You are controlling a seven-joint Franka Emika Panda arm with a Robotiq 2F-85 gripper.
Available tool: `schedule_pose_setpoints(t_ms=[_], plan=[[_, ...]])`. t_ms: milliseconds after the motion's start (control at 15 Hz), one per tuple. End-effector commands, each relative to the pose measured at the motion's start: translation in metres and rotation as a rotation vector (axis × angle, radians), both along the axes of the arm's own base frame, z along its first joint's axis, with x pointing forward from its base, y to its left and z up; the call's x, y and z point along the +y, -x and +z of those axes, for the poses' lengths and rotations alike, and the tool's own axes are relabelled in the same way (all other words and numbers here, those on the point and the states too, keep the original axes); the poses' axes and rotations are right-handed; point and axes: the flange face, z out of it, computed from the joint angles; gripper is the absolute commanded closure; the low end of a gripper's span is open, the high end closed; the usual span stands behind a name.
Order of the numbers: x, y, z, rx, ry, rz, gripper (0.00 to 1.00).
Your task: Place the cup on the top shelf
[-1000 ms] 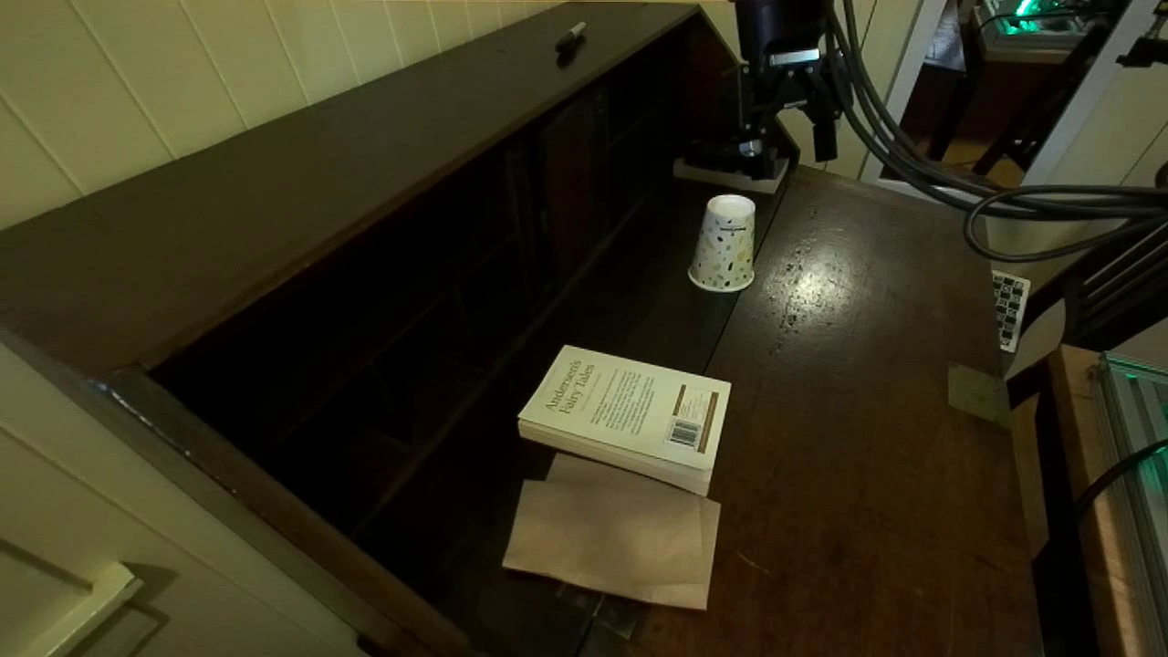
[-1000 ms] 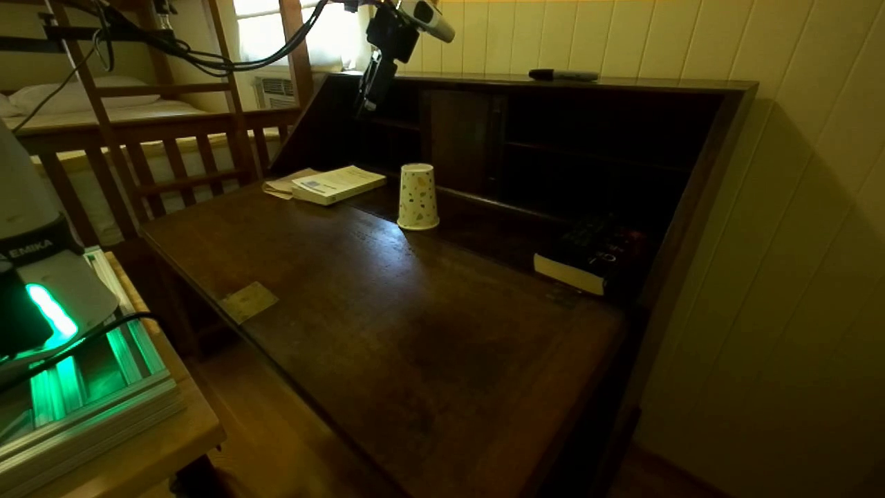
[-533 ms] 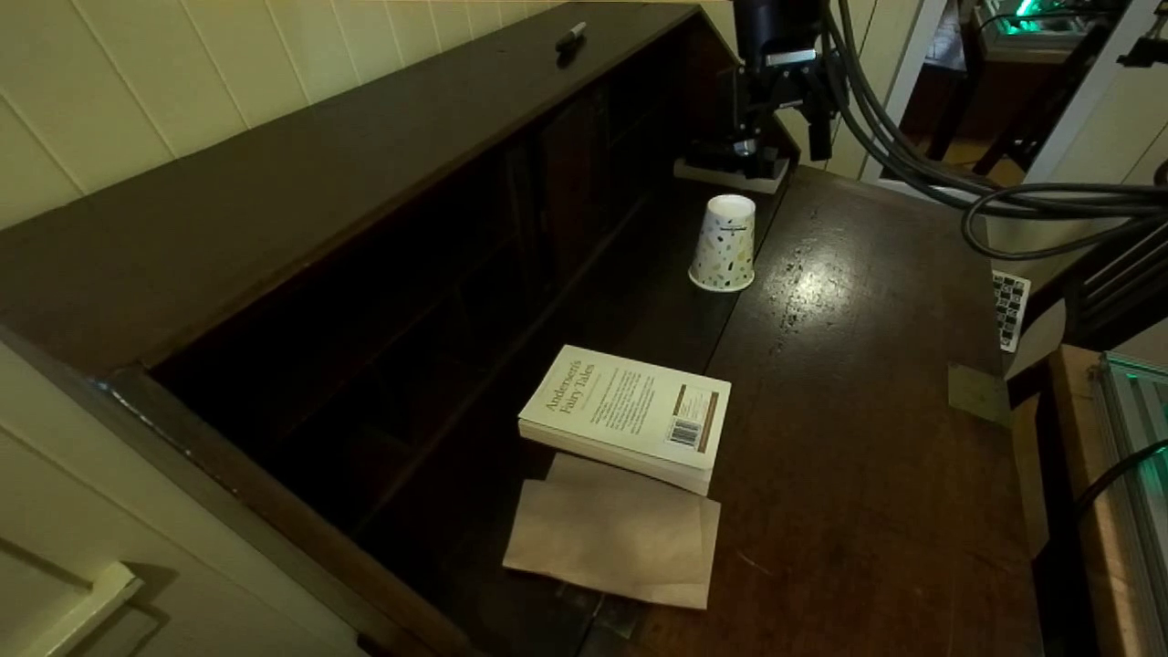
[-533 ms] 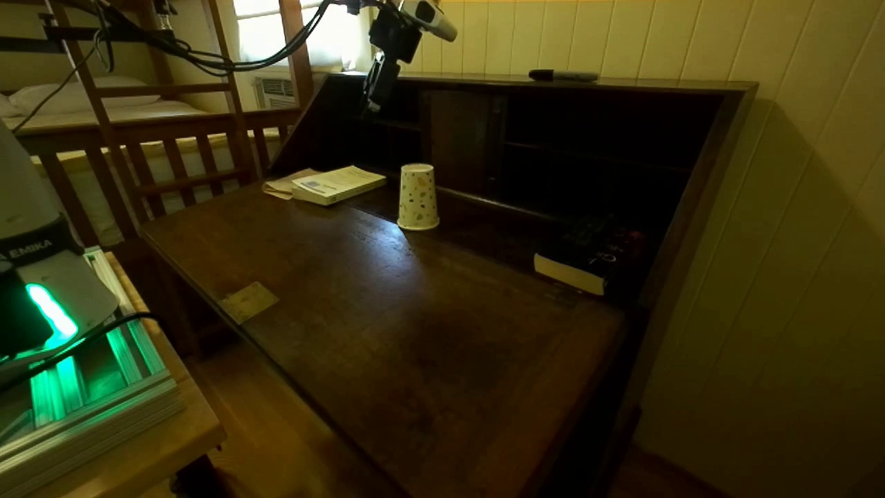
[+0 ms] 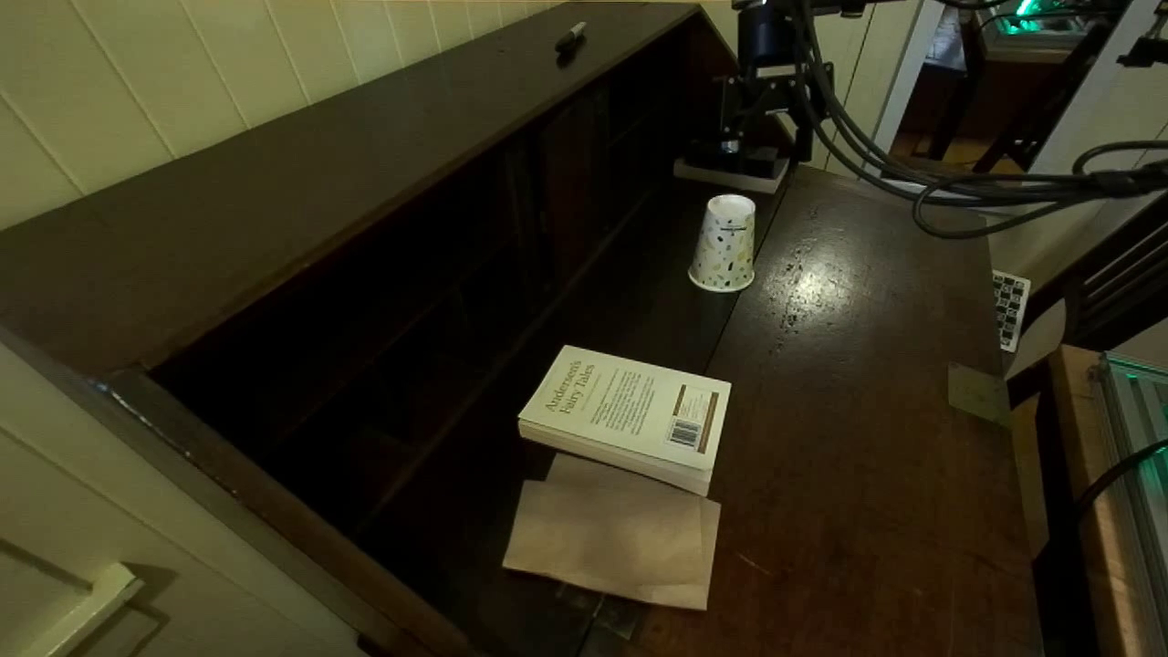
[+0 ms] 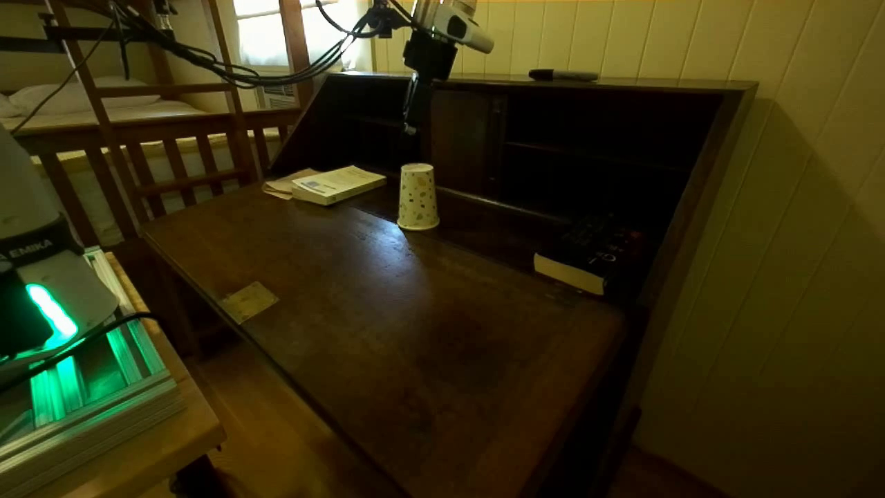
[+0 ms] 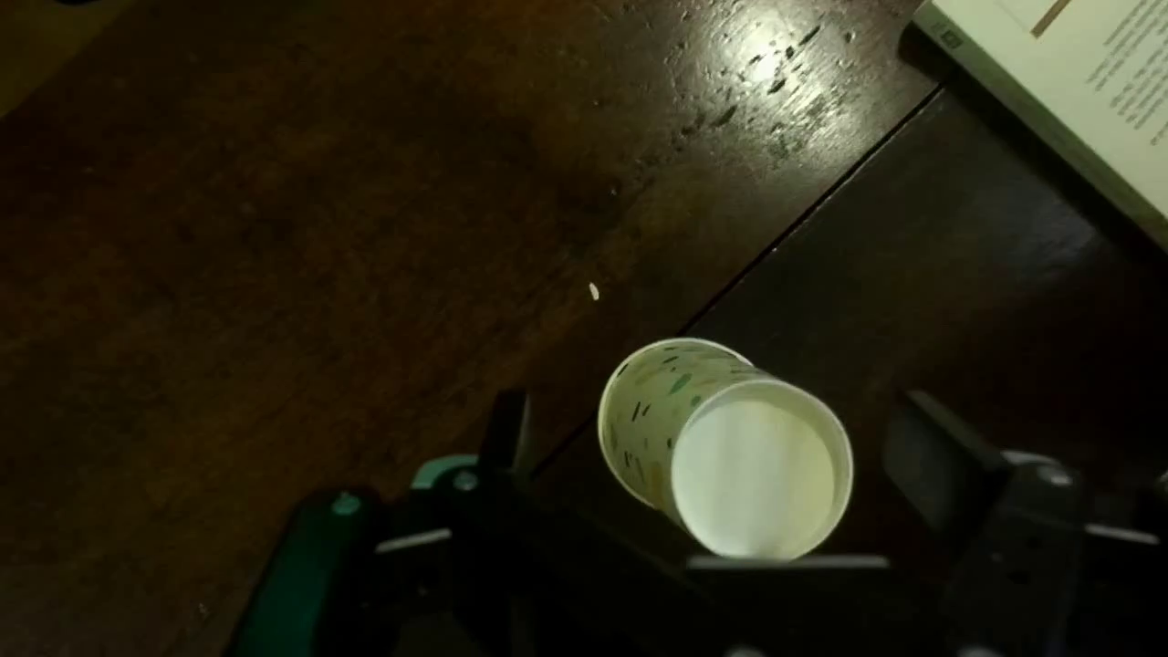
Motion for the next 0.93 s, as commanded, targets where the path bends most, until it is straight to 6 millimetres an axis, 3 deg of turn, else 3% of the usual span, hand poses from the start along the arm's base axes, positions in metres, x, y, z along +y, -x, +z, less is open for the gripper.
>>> schedule_pose_setpoints(t_ms=[0,400,867], plan=[[-0.024,-0.014,-0.002,-0.005,-0.071,-0.030,0.00],[-0.041,-0.040,-0.013,0.044,-0.171,0.009,0.00],[-0.037,-0.068,-0.037,0.139,-0.223,0.049,0.00]])
